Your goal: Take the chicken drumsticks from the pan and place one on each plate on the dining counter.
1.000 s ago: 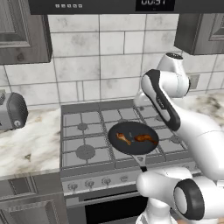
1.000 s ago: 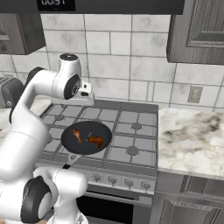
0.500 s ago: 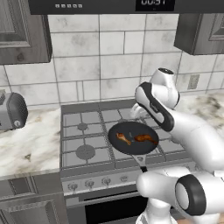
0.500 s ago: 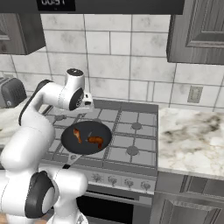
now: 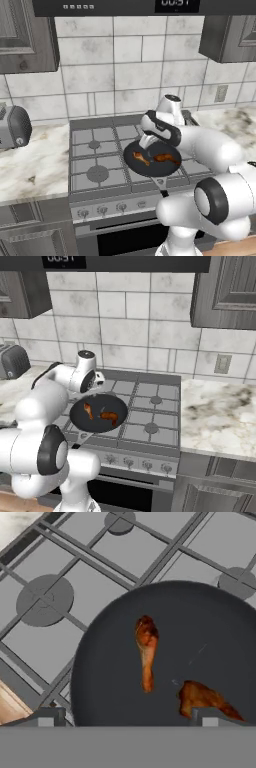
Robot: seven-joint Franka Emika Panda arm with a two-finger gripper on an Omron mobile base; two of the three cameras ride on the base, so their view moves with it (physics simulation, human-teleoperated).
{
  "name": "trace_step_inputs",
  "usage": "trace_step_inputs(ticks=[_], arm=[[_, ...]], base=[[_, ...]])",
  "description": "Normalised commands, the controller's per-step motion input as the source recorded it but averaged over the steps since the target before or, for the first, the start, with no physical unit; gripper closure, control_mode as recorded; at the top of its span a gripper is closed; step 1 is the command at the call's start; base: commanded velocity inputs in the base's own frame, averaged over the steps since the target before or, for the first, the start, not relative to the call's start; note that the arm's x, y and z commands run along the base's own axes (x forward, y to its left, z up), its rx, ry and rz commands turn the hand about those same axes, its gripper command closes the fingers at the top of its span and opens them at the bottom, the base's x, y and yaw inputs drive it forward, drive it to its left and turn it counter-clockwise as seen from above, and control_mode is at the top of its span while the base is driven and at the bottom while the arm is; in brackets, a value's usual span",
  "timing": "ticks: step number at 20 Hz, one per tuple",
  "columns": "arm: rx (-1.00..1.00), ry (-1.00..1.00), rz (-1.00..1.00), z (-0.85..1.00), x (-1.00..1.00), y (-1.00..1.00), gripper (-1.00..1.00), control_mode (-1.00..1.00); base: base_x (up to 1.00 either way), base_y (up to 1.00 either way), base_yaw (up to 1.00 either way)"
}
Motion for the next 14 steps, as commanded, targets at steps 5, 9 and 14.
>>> trace_step_inputs(ticks=[5,9,14], arm=[[-0.09,0.0,0.01,-0.53,0.33,0.17,-1.0,-1.0],[-0.05,0.0,0.0,-0.52,0.16,0.21,-1.0,-1.0],[-0.01,0.0,0.0,-0.55,0.27,0.1,-1.0,-1.0]], base=[[0.0,0.0,0.0],[0.0,0.0,0.0],[0.0,0.0,0.0]])
